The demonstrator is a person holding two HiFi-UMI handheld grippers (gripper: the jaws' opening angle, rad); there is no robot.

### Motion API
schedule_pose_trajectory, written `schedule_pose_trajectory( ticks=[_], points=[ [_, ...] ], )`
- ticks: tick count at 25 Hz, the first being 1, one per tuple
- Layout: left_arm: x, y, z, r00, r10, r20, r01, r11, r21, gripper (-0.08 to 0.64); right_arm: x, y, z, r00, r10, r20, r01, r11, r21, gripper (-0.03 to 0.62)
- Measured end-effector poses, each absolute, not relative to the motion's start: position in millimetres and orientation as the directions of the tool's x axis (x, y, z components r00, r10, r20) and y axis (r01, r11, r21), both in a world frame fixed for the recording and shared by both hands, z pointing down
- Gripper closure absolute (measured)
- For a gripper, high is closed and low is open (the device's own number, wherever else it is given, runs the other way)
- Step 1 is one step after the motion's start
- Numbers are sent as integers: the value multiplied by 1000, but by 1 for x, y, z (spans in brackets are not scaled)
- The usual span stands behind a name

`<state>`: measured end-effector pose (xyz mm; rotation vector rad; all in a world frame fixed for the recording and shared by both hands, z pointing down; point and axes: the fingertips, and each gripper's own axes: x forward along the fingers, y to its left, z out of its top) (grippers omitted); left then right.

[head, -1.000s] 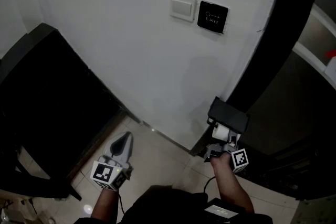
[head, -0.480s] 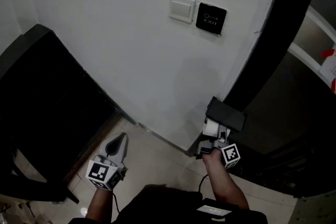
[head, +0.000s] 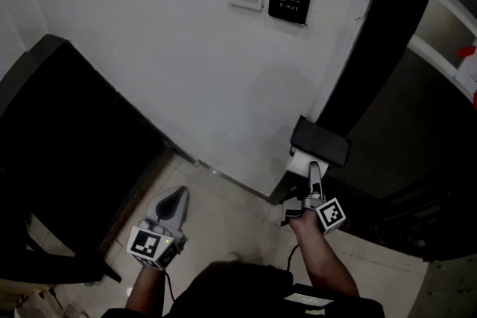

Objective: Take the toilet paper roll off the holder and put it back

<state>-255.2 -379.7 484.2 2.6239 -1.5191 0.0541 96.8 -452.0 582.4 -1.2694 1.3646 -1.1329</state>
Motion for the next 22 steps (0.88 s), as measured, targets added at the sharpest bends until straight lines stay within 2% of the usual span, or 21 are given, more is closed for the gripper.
schedule_pose_trajectory(
  ticks=[9,12,15,16,19,21,22],
  points=[
    [-213,-351,497,545,-830,119,-837,-532,125,558,128,-391,592,-58,-998,-18,-184,29,-983,114],
    [-199,-337,494,539,-837,88,-841,-531,102,558,153,-371,585,-62,-997,-47,-219,59,-974,155],
    [-178,-318,484,543,-836,82,-839,-537,88,558,172,-346,560,-109,-985,-137,-288,163,-944,316],
    [-170,-313,480,544,-836,76,-839,-539,80,558,178,-337,550,-135,-976,-168,-309,203,-929,353],
    [-143,-293,466,546,-836,61,-837,-541,83,558,200,-310,524,-189,-954,-233,-352,288,-891,386],
    [-124,-278,463,544,-838,43,-839,-540,73,558,211,-289,506,-239,-935,-263,-408,342,-847,452],
    [-114,-270,462,541,-841,34,-840,-538,66,558,215,-278,497,-273,-924,-267,-453,369,-812,513]
  ],
)
